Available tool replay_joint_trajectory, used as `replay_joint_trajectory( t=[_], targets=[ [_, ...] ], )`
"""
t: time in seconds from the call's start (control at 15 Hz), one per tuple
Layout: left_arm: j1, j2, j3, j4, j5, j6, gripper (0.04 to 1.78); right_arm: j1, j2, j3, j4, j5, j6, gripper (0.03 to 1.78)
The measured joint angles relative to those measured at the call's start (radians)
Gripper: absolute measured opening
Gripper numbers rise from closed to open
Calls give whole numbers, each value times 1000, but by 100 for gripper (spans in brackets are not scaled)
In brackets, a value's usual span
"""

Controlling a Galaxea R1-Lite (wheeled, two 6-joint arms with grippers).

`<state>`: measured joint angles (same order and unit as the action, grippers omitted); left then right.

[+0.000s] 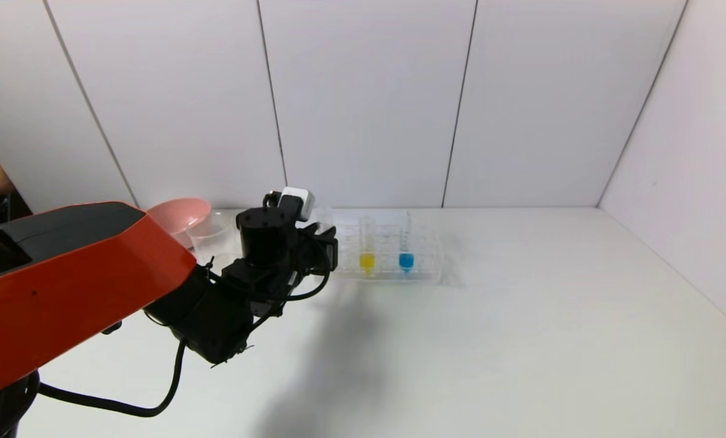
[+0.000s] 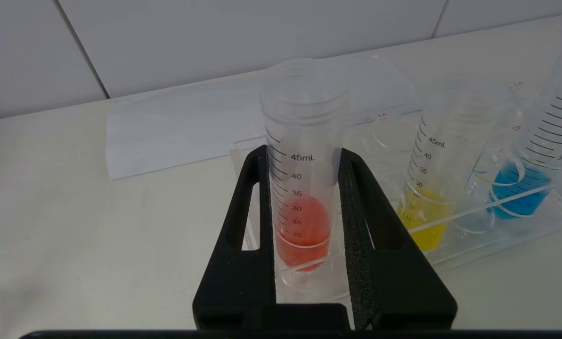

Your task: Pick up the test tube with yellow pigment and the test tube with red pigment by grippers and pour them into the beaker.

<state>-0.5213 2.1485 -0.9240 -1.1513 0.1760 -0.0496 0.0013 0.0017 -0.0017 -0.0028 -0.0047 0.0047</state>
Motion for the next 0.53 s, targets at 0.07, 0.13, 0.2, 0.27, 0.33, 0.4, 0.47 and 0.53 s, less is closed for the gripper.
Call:
replay_joint_trajectory(
  t=[0.07,0.13,0.2,0.27,0.33,0.4,0.47,0.53],
  targets=[
    [0,-3,-1,0,1,0,43,0,0,0,0,0,0,170],
    [0,-6,-1,0,0,0,43,0,0,0,0,0,1,170],
    [0,-11,-2,0,1,0,43,0,0,0,0,0,0,170],
    [0,-15,-2,0,1,0,43,0,0,0,0,0,0,170],
    [0,-20,-2,0,1,0,43,0,0,0,0,0,0,170],
    [-1,-25,-2,0,2,0,43,0,0,0,0,0,0,170],
    [-3,-30,-2,1,3,0,43,0,0,0,0,0,0,170],
    [-4,-36,-2,1,5,1,43,0,0,0,0,0,0,170]
  ],
)
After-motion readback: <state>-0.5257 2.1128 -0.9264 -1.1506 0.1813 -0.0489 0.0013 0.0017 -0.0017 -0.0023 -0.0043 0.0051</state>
